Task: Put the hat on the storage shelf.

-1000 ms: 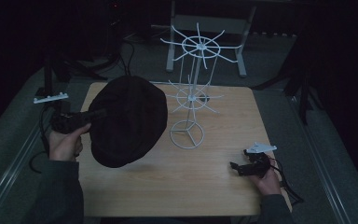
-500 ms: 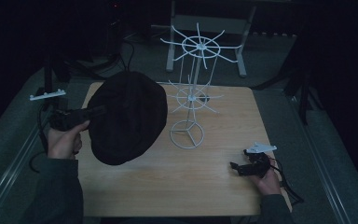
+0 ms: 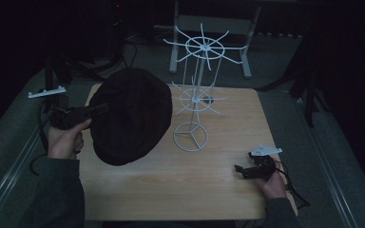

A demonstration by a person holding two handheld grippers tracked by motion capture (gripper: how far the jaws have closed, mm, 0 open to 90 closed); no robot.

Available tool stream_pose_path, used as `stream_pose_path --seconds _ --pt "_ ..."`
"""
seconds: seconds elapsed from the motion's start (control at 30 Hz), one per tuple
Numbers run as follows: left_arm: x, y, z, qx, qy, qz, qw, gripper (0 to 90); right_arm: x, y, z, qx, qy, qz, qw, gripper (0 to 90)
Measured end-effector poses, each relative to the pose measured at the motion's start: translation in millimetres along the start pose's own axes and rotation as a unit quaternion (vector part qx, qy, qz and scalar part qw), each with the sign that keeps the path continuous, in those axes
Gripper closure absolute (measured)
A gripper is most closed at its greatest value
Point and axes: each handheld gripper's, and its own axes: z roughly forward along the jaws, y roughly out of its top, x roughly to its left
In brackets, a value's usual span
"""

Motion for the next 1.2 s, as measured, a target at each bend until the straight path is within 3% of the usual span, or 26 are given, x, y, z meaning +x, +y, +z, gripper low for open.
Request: stream_pose_path --seconds 1.2 --pt "-8.4 14.5 0.7 -0.029 -0.030 -0.013 0.9990 78.0 0.0 0.0 0.0 0.000 0.000 0.000 1.0000 12.1"
